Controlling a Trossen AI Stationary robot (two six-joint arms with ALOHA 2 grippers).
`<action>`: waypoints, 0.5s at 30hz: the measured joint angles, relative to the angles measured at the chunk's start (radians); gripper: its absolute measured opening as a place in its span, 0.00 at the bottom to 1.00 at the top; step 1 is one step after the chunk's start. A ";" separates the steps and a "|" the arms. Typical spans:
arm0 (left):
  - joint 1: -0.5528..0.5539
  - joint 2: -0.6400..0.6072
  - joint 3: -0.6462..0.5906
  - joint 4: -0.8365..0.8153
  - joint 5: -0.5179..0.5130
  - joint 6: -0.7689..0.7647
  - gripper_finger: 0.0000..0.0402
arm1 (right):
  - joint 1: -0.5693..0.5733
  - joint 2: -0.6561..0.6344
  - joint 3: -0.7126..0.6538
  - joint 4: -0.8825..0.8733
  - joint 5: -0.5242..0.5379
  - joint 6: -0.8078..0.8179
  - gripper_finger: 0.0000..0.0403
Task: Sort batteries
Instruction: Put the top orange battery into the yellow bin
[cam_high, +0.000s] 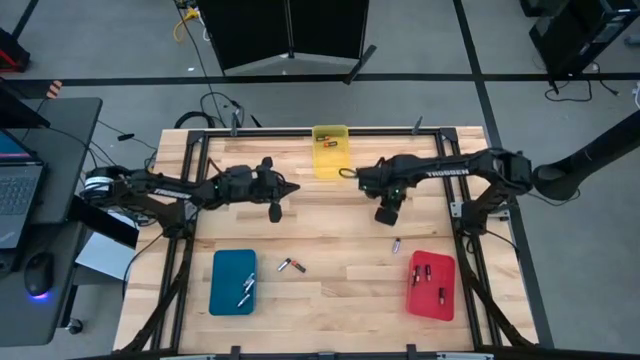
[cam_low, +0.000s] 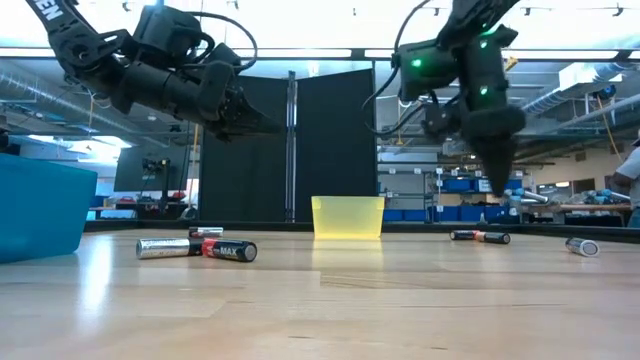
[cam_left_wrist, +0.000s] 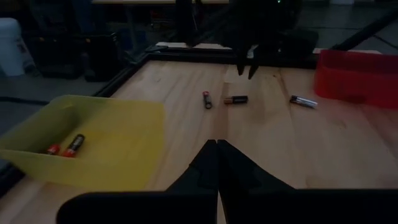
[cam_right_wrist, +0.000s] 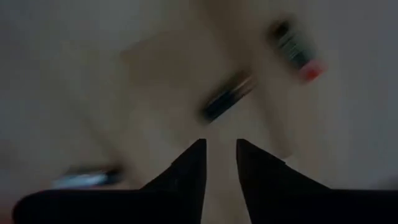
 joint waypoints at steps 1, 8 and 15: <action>0.008 0.000 0.000 0.000 0.000 0.000 0.01 | -0.015 0.000 0.000 0.020 0.024 -0.060 0.26; 0.052 0.000 0.000 -0.015 0.010 0.008 0.01 | -0.117 0.002 -0.022 0.206 0.028 -0.413 0.27; 0.073 0.000 0.000 -0.046 0.038 0.006 0.01 | -0.208 0.002 -0.109 0.349 -0.014 -0.572 0.26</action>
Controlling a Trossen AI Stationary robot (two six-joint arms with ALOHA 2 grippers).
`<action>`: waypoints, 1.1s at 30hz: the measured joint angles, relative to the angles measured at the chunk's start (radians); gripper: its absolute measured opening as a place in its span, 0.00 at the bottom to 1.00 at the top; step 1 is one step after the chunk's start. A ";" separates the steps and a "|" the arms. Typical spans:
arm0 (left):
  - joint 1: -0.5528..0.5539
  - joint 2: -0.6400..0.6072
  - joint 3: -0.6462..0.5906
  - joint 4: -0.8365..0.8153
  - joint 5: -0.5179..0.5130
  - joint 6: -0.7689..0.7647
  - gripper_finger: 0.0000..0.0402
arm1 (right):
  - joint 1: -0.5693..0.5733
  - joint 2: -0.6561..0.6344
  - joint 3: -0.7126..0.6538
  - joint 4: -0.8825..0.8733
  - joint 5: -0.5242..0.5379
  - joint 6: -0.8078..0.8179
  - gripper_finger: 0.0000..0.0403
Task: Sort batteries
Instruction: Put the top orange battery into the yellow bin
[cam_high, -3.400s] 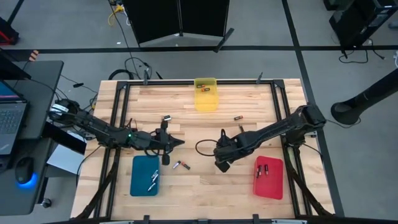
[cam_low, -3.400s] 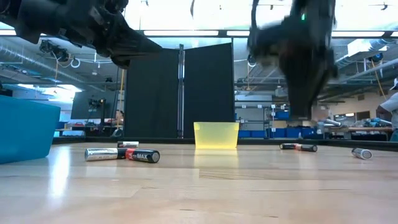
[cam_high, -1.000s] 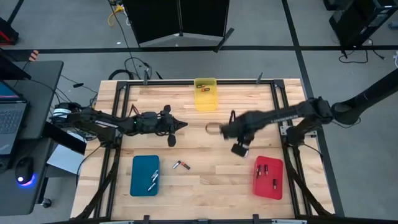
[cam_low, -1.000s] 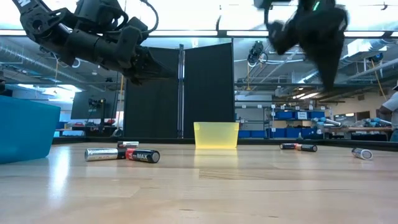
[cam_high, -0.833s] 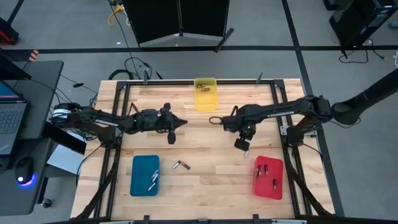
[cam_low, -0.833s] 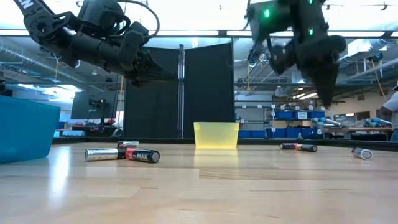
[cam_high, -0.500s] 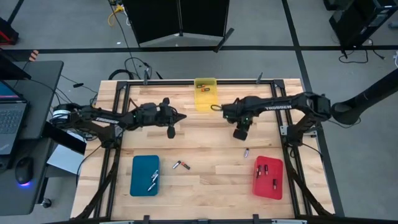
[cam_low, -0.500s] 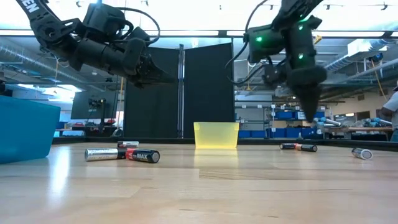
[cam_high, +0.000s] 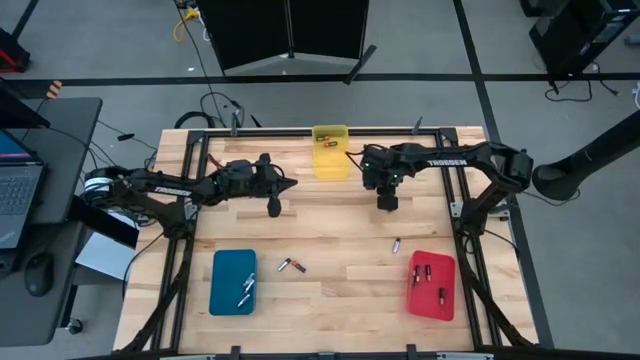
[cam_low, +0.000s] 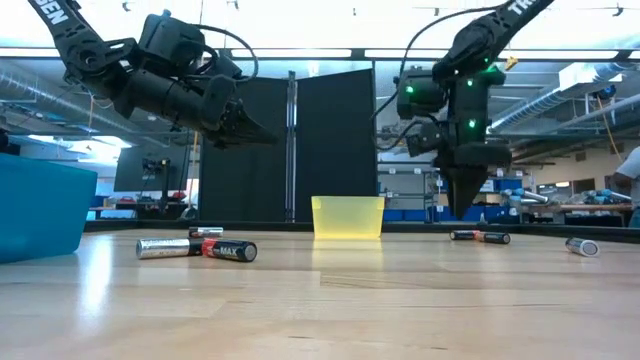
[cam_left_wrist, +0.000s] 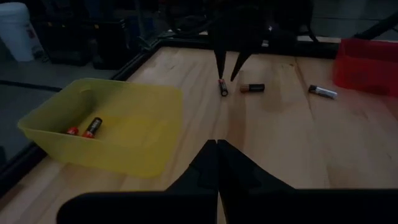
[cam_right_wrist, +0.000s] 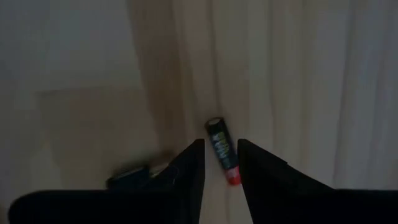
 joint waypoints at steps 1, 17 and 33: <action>0.000 0.000 0.000 -0.001 0.000 -0.001 0.01 | -0.008 0.000 -0.009 0.017 -0.007 -0.019 0.26; 0.000 0.000 0.000 -0.009 -0.006 -0.003 0.01 | -0.101 0.000 -0.114 0.132 -0.064 -0.138 0.24; 0.000 0.000 0.000 -0.010 -0.008 -0.003 0.01 | -0.130 -0.003 -0.120 0.162 -0.065 -0.153 0.06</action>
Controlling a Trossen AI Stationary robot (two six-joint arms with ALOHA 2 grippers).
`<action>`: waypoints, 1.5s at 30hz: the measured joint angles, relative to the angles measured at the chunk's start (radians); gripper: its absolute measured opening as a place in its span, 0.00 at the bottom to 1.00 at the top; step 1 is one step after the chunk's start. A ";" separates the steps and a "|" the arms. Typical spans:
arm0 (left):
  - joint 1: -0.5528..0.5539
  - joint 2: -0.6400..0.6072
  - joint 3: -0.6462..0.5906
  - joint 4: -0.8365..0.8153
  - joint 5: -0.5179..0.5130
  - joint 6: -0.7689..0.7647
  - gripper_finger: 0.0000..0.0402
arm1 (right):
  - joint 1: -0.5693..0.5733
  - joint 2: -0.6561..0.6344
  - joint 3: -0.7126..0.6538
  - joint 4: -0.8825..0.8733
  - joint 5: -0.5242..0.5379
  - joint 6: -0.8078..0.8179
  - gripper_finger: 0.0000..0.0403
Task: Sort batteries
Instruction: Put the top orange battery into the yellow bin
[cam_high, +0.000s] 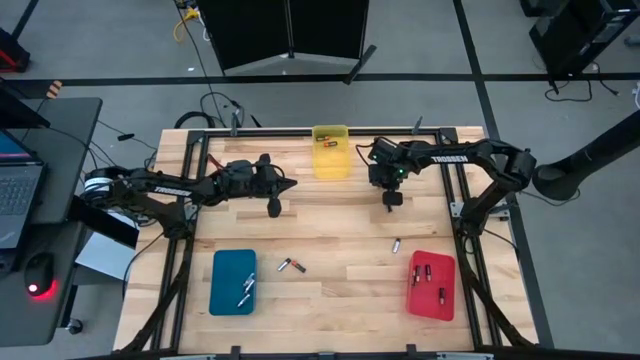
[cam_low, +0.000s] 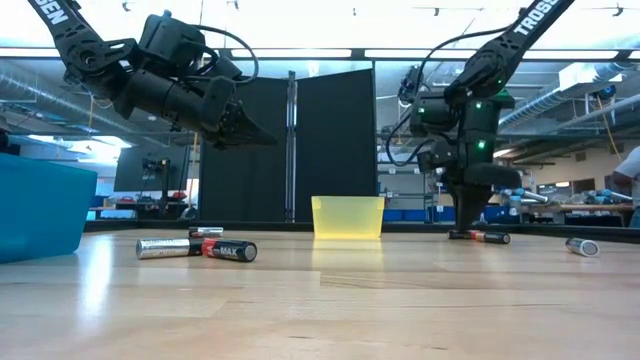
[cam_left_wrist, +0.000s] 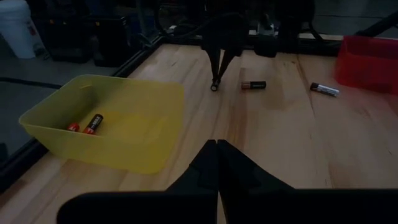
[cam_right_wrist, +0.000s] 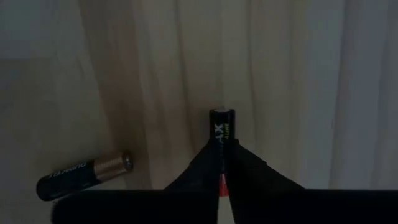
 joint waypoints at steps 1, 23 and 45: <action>0.000 0.000 0.000 0.000 0.000 0.000 0.01 | 0.000 0.000 0.001 0.000 -0.001 -0.003 0.04; 0.000 0.000 0.000 -0.008 0.000 -0.007 0.01 | 0.070 0.001 0.153 -0.246 -0.002 0.143 0.30; 0.000 0.000 0.000 -0.011 0.000 -0.002 0.01 | 0.110 0.000 -0.015 -0.060 0.106 0.057 0.33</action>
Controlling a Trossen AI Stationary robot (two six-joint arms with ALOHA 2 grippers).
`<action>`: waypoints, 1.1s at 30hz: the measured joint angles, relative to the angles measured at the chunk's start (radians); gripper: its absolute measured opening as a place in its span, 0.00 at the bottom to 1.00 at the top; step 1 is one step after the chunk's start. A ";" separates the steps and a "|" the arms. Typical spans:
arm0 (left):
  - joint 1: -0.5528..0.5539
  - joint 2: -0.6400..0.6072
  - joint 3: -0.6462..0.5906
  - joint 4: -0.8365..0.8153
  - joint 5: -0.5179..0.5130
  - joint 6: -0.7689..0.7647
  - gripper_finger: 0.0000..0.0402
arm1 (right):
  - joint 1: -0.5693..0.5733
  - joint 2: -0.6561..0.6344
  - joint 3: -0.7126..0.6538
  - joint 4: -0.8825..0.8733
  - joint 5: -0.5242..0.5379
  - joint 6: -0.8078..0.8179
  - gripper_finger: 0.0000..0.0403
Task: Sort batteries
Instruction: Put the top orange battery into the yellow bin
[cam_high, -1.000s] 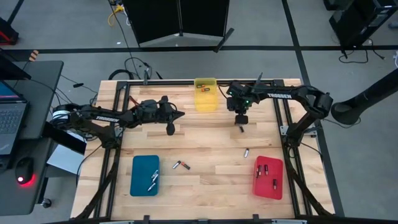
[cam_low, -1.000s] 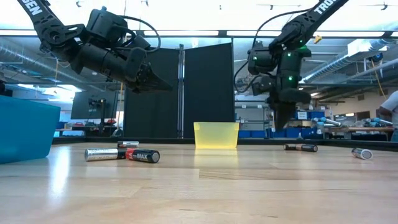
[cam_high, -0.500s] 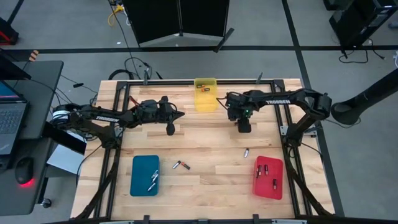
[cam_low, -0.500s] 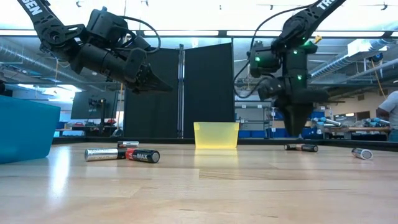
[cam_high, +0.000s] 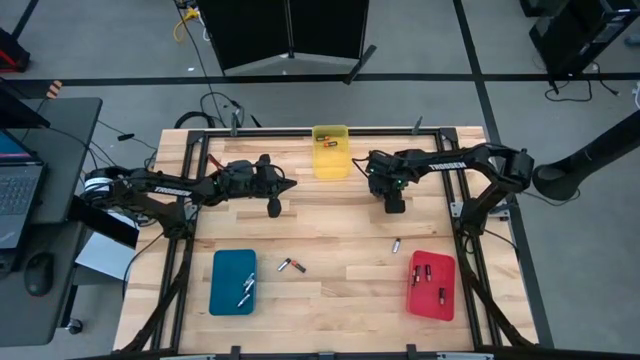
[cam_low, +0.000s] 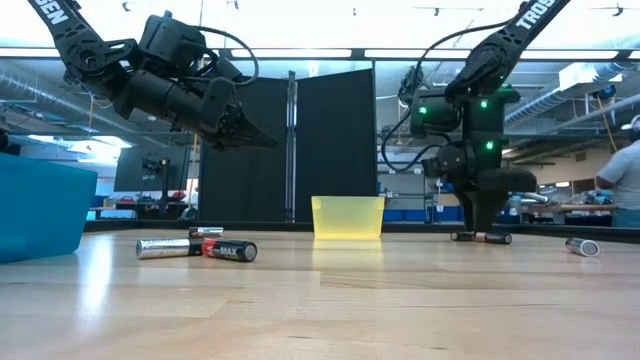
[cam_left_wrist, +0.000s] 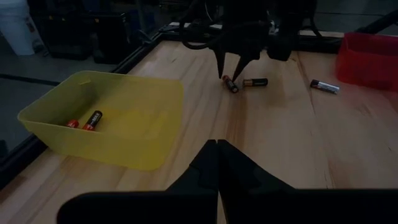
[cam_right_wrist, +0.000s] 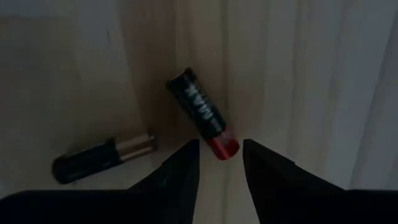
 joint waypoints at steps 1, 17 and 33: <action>0.000 0.000 0.000 0.000 0.000 0.000 0.01 | -0.003 0.000 -0.005 0.008 0.000 -0.013 0.33; 0.000 0.000 0.000 0.001 0.000 0.006 0.01 | -0.020 -0.001 -0.023 0.046 -0.004 -0.047 0.32; 0.000 0.000 0.000 0.001 0.000 0.006 0.01 | -0.019 0.002 0.025 0.168 -0.055 -0.108 0.33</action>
